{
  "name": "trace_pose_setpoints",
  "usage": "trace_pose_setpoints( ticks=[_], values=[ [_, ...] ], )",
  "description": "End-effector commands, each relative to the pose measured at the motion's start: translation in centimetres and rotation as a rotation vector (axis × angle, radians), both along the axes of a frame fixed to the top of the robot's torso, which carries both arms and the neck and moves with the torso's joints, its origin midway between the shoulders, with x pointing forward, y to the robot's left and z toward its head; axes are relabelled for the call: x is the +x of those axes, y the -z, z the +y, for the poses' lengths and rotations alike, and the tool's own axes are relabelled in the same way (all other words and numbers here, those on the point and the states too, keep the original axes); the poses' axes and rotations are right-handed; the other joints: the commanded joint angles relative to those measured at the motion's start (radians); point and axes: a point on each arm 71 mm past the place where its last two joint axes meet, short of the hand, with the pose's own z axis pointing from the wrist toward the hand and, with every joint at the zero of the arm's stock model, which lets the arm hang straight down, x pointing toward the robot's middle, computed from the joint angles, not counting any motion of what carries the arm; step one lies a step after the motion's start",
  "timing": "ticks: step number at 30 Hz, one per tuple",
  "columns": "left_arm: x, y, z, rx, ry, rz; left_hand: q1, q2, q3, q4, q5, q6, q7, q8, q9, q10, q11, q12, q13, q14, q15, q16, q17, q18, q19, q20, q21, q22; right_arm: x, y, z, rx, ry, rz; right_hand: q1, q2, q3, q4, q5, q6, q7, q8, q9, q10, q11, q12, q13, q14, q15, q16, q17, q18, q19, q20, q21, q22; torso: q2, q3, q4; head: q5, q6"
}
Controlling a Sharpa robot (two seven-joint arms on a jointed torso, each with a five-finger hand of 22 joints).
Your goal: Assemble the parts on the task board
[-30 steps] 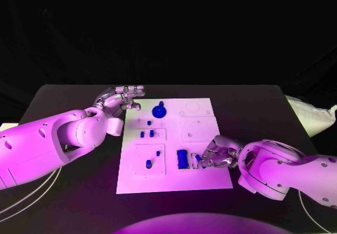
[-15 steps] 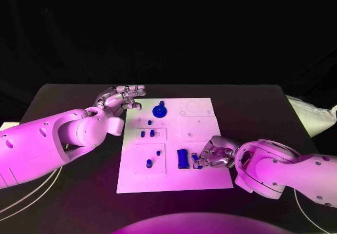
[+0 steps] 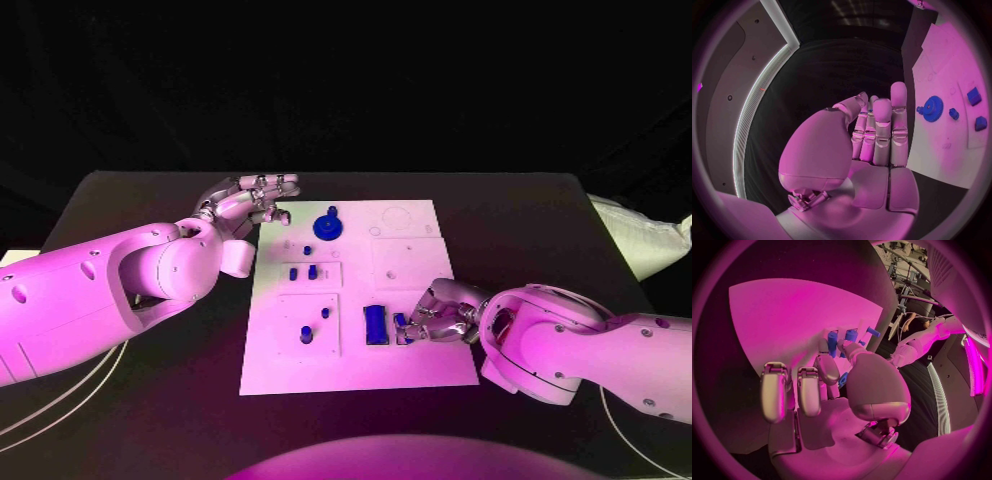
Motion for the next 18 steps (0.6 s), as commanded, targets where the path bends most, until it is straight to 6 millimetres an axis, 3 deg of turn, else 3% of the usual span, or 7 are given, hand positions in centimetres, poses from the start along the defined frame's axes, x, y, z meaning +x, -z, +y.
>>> trace_pose_setpoints(
  ticks=[1,10,18],
  values=[
    [-0.10,-0.08,-0.24,-0.009,0.023,-0.005,0.006,0.002,-0.004,-0.001,0.001,-0.006,0.000,0.007,-0.001,-0.005,0.001,0.003,0.002,-0.004,0.000,-0.004,-0.001,0.019,0.001,0.000,-0.002,-0.001,-0.04,0.05,0.11,-0.020,-0.021,-0.007,-0.022,-0.002,-0.025,0.010,-0.023,0.007,-0.001,0.005,0.003,0.008,0.001,0.003,0.002,0.080,-0.003,0.000,0.148,-0.012,0.019,-0.005,0.000,0.050,0.000,-0.0001,-0.0011,0.000,-0.001],
    [-0.10,-0.07,-0.27,-0.008,0.027,-0.005,0.006,0.003,-0.004,-0.001,0.001,-0.007,0.000,0.007,-0.001,-0.006,0.002,0.005,0.002,-0.005,0.000,-0.004,-0.003,0.019,0.001,0.000,-0.003,-0.002,-0.06,-0.02,0.23,-0.020,-0.034,-0.016,-0.044,0.003,-0.114,0.050,-0.109,0.004,-0.004,0.009,0.010,0.008,-0.001,0.006,0.008,0.081,-0.005,0.000,0.149,-0.012,0.019,-0.007,-0.001,0.050,-0.001,0.0002,-0.0008,-0.001,-0.001],
    [-0.10,-0.06,-0.26,-0.008,0.028,-0.004,0.006,0.003,-0.004,-0.001,0.001,-0.007,0.000,0.007,-0.001,-0.006,0.002,0.005,0.002,-0.005,0.000,-0.004,-0.003,0.019,0.001,0.000,-0.003,-0.002,-0.19,-0.05,0.17,-0.021,-0.049,-0.014,-0.027,0.013,-0.149,0.060,-0.123,0.007,-0.007,0.014,0.015,0.013,-0.003,0.020,0.018,0.081,-0.006,0.001,0.151,-0.013,0.021,-0.009,0.000,0.053,-0.001,0.0001,-0.0006,-0.004,0.001]
  ],
)
